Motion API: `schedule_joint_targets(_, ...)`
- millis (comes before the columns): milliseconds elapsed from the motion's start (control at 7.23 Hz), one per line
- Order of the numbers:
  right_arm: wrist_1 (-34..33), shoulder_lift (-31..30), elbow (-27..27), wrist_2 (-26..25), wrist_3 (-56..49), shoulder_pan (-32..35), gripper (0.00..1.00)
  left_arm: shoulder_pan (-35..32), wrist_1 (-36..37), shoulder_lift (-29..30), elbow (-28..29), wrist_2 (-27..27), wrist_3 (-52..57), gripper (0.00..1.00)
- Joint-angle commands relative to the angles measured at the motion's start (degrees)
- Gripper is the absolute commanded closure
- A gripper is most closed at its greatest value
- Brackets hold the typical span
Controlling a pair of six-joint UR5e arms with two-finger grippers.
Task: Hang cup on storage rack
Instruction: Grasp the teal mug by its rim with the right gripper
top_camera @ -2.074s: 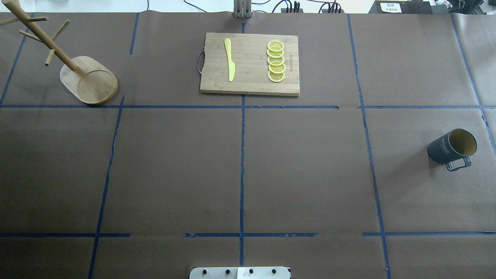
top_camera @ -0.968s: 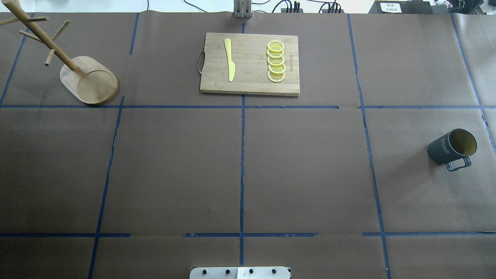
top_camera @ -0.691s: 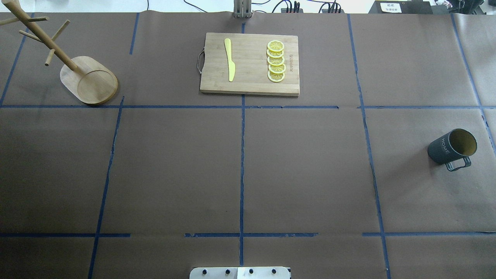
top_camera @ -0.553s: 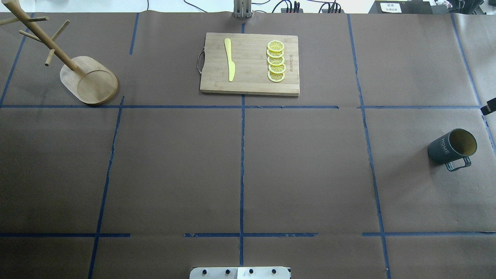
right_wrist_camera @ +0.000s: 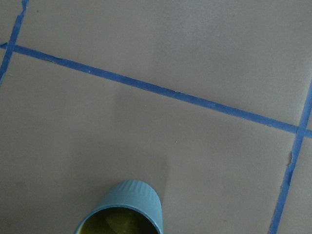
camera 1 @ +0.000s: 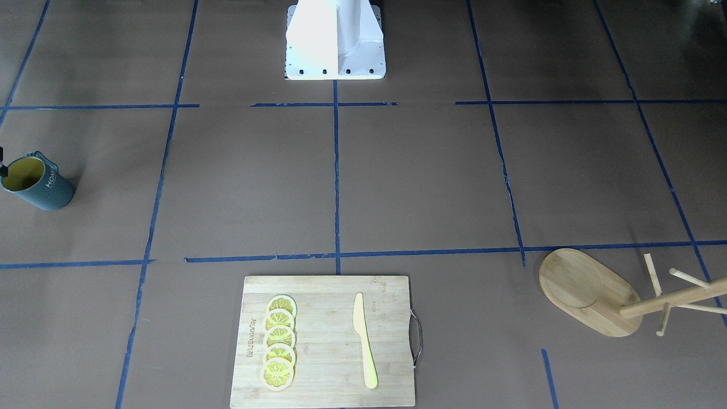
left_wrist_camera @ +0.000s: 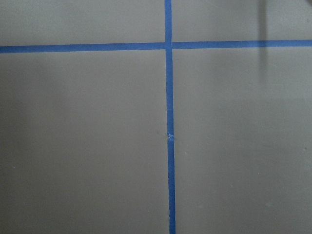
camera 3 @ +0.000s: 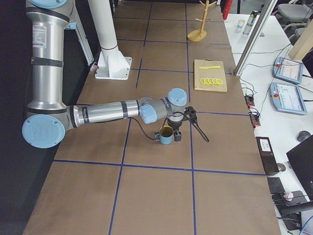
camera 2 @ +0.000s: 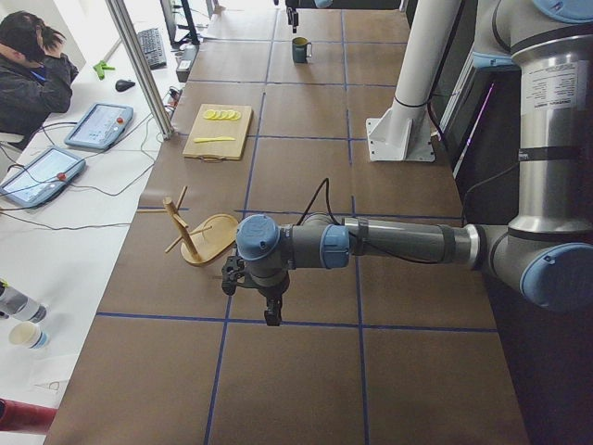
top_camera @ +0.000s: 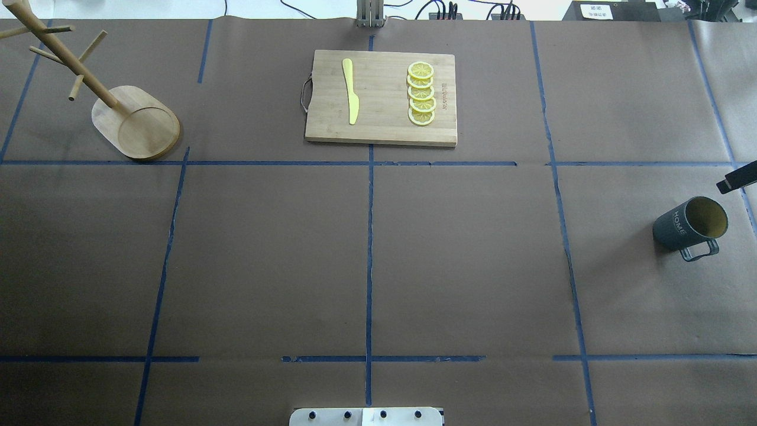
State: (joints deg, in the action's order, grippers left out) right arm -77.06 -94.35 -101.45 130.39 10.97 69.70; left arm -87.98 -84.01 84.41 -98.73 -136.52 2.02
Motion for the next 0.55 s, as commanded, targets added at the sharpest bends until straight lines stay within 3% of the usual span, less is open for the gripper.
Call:
schedule_joint_targets(0,0.6,-0.2,0.9,-1.8,0.2,-3.0,0.01,0.0,0.3,-0.1,0.0,0.0,0.0,0.00)
schedule_joint_targets(138,1.9,-0.2,2.2,-1.8,0.5,-3.5,0.01,0.0,0.3,-0.1,0.0,0.0,0.0,0.00)
schedule_joint_targets(415,11.4,-0.2,8.9,-1.7,2.2,-4.0,0.01,0.0,0.3,-0.1,0.0,0.0,0.0,0.00)
